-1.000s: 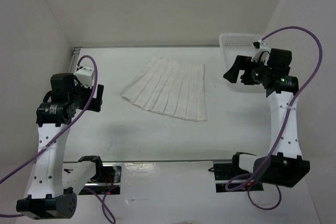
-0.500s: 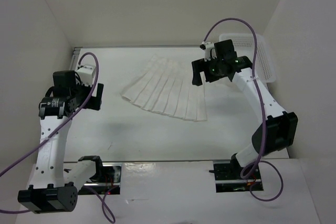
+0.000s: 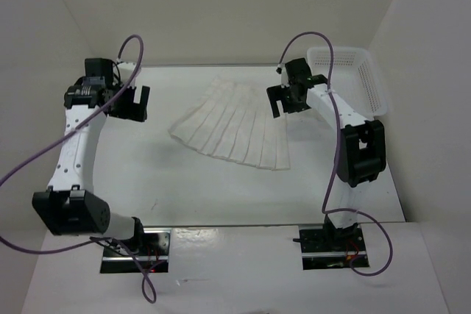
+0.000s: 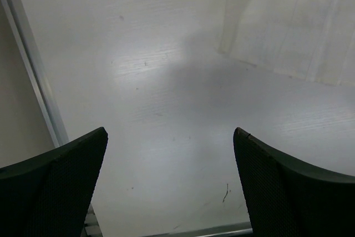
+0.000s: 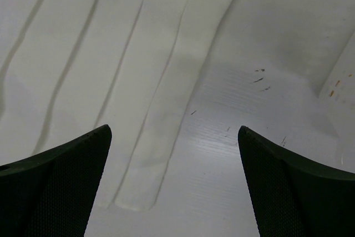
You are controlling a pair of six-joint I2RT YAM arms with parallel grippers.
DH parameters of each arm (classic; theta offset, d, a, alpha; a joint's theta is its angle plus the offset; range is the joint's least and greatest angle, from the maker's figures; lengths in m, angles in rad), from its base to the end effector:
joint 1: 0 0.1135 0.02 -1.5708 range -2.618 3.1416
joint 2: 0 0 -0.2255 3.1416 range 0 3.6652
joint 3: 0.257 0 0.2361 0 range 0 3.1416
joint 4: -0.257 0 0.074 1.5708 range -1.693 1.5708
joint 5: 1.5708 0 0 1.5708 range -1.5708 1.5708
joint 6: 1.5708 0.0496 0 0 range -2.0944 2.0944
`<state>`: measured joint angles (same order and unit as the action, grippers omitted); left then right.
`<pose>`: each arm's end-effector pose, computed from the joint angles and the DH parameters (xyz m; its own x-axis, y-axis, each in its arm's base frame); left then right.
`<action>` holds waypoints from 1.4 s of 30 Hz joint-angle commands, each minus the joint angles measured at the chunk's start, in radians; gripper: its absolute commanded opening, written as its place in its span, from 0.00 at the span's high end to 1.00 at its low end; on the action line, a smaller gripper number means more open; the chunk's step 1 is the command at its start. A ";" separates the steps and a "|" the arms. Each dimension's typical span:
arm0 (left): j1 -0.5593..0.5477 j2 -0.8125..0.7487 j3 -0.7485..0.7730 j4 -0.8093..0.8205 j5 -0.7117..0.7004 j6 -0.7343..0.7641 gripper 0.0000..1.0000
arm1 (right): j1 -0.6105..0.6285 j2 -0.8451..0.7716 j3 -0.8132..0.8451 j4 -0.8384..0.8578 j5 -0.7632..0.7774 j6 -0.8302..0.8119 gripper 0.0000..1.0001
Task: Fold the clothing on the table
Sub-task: Flatten the skirt out
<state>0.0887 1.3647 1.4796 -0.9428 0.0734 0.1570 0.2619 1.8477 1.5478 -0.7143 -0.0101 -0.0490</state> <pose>0.2766 0.0209 0.3291 -0.7307 0.0916 -0.6766 0.0763 0.9957 0.0524 0.3696 0.0996 0.2153 -0.8062 -0.2668 -0.5281 -0.3039 0.9525 -0.0173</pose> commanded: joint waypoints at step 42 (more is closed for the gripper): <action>-0.534 0.789 0.245 0.492 -0.029 -0.140 0.11 | -0.079 -0.192 -0.046 0.134 0.050 -0.104 0.02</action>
<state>-0.4500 2.1658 1.7267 -0.5449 0.0940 0.0437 0.1997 1.7344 1.5288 -0.6102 0.0280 -0.1360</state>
